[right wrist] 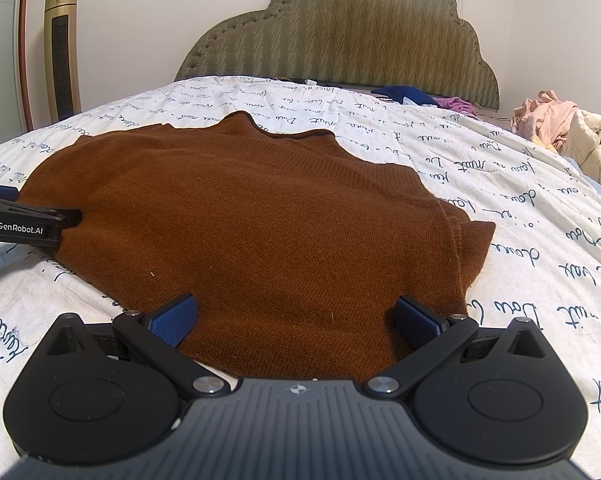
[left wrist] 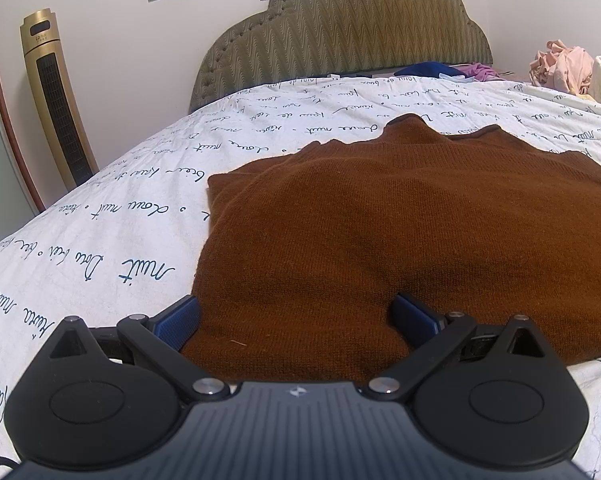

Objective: Fold small clothes

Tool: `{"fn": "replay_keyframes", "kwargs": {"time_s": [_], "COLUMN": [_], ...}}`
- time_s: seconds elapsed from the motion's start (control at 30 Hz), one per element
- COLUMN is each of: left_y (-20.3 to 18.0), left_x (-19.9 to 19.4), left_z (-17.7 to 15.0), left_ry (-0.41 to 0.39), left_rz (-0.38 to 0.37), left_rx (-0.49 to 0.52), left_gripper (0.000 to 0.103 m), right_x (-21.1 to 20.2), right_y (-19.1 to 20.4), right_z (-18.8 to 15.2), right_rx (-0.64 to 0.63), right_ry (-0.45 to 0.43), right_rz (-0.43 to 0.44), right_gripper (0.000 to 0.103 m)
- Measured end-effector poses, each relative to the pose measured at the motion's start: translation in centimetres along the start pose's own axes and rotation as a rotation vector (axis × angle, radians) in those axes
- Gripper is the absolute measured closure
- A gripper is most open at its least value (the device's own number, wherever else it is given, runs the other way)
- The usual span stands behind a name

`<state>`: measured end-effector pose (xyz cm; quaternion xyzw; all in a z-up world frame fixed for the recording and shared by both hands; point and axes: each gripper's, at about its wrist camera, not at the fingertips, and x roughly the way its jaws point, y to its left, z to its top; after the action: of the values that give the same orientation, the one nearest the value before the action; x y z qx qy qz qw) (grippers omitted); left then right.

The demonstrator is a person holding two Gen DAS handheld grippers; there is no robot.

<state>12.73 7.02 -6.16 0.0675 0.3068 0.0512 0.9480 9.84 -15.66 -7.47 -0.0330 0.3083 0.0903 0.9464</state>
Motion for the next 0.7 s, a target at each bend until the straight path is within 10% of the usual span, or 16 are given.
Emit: {"fn": "replay_keyframes", "kwargs": {"time_s": [0.7], "left_y": [0.01], "left_x": [-0.02], "left_z": [-0.01], "left_ry": [0.000], "left_rz": [0.000], "left_rx": [0.000], "left_gripper": [0.000], "right_x": [0.11], "right_y": [-0.16], "right_z": [0.00], "right_rx": [0.010], "right_ry": [0.003], "right_rz": [0.011], "right_gripper": [0.000]}}
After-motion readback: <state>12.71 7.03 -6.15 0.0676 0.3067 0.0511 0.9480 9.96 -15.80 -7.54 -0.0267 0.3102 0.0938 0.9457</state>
